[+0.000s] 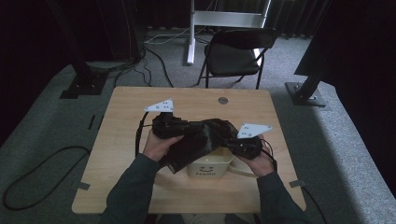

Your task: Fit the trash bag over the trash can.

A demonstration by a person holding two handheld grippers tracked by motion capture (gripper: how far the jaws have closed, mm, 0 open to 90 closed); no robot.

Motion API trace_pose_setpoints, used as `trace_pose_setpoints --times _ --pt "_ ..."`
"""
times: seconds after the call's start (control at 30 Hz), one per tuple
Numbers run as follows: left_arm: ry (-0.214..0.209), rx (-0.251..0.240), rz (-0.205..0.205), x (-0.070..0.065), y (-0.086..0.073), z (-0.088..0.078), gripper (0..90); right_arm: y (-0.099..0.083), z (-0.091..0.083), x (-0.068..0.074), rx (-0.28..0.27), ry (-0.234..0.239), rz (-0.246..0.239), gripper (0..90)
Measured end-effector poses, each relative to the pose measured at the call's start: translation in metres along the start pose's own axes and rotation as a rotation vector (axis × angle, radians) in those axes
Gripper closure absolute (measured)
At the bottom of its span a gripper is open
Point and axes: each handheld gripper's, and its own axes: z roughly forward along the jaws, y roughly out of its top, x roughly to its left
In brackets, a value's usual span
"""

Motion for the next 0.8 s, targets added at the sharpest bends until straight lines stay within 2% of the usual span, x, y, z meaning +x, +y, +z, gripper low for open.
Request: trace_pose_setpoints --times 0.07,0.13,0.3,0.4,0.43,0.8 --pt "0.0 -0.001 0.0 0.0 0.0 0.0 89.8 0.0 0.001 0.001 0.003 0.007 0.0 88.5" --pt "0.001 -0.007 0.003 0.0 0.0 -0.002 89.9 0.003 0.007 0.005 0.008 0.039 -0.006 88.6" --pt "0.004 -0.017 -0.001 0.0 -0.001 -0.005 89.9 0.008 0.014 0.01 0.011 0.08 -0.021 88.6" --pt "0.006 -0.021 -0.002 0.0 -0.001 -0.005 89.8 0.011 0.017 0.013 0.015 0.093 -0.029 88.6" --pt "0.005 -0.023 -0.003 0.0 -0.001 -0.006 89.8 0.013 0.019 0.015 0.014 0.111 -0.036 88.7" --pt "0.012 -0.037 -0.01 0.0 -0.001 -0.007 89.8 0.021 0.026 0.021 -0.005 0.185 -0.044 88.7"
